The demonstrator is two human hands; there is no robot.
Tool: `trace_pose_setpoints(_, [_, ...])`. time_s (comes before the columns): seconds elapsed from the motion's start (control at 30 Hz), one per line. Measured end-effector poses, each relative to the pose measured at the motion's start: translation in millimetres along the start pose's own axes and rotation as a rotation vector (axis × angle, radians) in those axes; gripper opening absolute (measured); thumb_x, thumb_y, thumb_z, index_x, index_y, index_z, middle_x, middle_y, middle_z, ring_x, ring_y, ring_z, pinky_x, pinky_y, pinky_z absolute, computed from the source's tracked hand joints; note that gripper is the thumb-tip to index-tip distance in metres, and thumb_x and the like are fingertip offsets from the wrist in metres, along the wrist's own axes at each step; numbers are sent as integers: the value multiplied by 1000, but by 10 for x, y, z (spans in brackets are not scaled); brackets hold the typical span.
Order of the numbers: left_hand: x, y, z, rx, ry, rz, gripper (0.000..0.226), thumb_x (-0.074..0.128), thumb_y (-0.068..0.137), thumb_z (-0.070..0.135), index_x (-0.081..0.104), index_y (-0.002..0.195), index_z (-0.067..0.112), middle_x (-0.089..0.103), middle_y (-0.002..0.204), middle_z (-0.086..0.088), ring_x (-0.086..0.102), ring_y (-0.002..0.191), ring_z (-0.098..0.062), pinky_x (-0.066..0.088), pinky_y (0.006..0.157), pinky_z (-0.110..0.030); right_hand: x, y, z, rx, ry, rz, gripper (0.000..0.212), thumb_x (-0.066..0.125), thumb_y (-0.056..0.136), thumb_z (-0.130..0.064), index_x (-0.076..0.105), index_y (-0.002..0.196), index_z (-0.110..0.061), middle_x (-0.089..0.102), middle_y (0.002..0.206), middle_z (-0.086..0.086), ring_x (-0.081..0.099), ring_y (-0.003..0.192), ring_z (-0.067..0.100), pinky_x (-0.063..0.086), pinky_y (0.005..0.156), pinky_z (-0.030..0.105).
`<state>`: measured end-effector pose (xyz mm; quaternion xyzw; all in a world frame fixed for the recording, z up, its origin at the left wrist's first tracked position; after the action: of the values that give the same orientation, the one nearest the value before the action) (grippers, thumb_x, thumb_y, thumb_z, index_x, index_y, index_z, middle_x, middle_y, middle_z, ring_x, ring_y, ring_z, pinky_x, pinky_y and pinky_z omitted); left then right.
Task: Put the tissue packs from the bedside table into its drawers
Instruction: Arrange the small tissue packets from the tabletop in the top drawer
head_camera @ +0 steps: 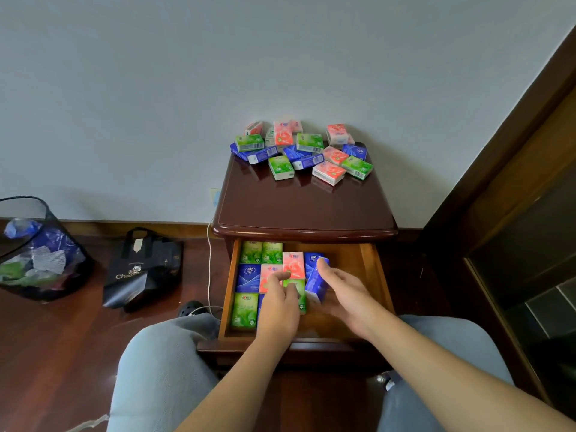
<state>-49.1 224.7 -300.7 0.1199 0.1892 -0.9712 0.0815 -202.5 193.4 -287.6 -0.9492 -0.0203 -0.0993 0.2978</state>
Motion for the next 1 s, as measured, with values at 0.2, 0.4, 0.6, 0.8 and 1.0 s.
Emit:
trace_pose_setpoints(0.2, [-162, -22, -237, 432, 873, 84, 31, 50, 101, 33, 50, 131, 33, 52, 131, 9, 49, 119, -11, 45, 95, -29, -176, 163, 206, 60, -410, 295, 54, 93, 75, -40, 63, 115, -20, 73, 105, 1, 77, 85, 17, 65, 58, 34])
trace_pose_setpoints(0.4, [-152, 31, -262, 353, 916, -7, 50, 44, 103, 43, 40, 152, 36, 38, 158, 12, 32, 147, -14, 33, 120, -44, -158, 294, 354, 121, -326, 383, 45, 87, 85, -23, 63, 121, -11, 73, 112, 11, 77, 89, 23, 67, 68, 40])
trace_pose_setpoints(0.6, [-140, 44, -262, 318, 912, -43, 49, 43, 102, 41, 47, 150, 31, 40, 158, 11, 32, 147, -15, 31, 120, -43, -150, 365, 401, 73, -367, 466, 45, 85, 88, -21, 62, 124, -9, 71, 119, 14, 73, 105, 29, 67, 79, 45])
trace_pose_setpoints(0.8, [-138, 37, -251, 298, 877, -55, 49, 45, 101, 37, 50, 149, 28, 44, 156, 10, 34, 146, -14, 39, 116, -41, -150, 374, 395, 28, -474, 441, 50, 83, 89, -27, 61, 131, -11, 70, 120, 10, 70, 105, 23, 66, 77, 39])
trace_pose_setpoints(1.0, [-148, 14, -220, 255, 870, -60, 58, 46, 102, 37, 34, 158, 25, 33, 163, 3, 31, 150, -21, 38, 119, -45, -104, 294, 269, -497, -1317, 277, 80, 84, 80, -57, 46, 146, -31, 47, 146, -6, 48, 133, 16, 53, 98, 33])
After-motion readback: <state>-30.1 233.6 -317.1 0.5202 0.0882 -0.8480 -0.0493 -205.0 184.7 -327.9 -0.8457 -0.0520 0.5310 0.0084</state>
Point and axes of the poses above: each hand's wrist, its own y-axis towards the middle knuckle, its own x-axis out of the palm, z = x × y, the point moved 1 cm from there along y, towards the middle knuckle
